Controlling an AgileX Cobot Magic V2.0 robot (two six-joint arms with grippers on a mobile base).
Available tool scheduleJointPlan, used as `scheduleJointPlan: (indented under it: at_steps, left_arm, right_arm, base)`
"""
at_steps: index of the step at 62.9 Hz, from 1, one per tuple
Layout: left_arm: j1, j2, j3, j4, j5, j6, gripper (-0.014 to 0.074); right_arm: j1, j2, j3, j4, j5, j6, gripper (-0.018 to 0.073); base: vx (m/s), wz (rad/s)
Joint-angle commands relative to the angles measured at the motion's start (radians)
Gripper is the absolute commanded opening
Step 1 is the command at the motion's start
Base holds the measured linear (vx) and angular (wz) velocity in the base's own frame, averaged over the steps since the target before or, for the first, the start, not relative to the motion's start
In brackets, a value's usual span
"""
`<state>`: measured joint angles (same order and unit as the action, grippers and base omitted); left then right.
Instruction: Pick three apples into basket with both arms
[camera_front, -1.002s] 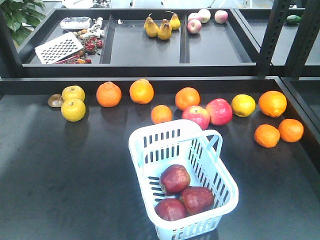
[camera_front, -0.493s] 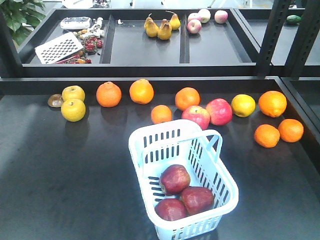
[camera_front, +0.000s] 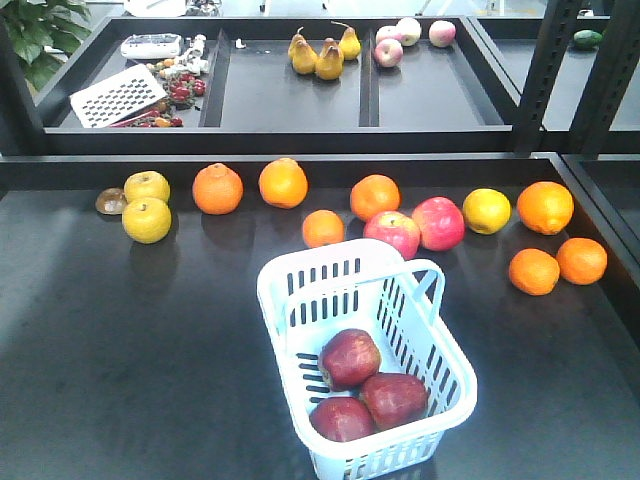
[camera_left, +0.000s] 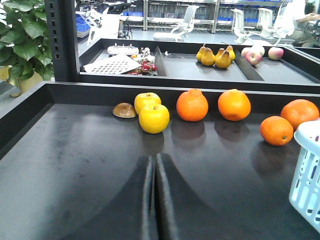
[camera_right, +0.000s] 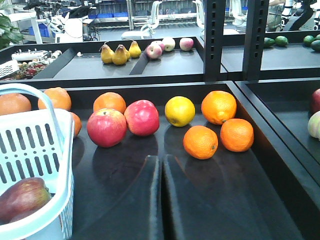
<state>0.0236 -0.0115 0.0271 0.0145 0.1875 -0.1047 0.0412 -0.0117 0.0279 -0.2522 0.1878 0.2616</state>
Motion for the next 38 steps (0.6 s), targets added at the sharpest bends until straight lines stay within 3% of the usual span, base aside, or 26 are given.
scheduleJointPlan:
  at_steps: [1, 38]
  left_arm:
    - [0.001, -0.016, 0.004, 0.000, -0.075, -0.008, -0.0006]
    - [0.001, -0.016, 0.004, 0.000, -0.075, -0.008, -0.0006]
  right_arm:
    - [-0.007, -0.014, 0.013, -0.012, -0.075, -0.008, -0.0004]
    - [-0.007, -0.014, 0.013, -0.012, -0.075, -0.008, -0.0004]
  base:
    - [0.00, 0.00]
    - [0.00, 0.00]
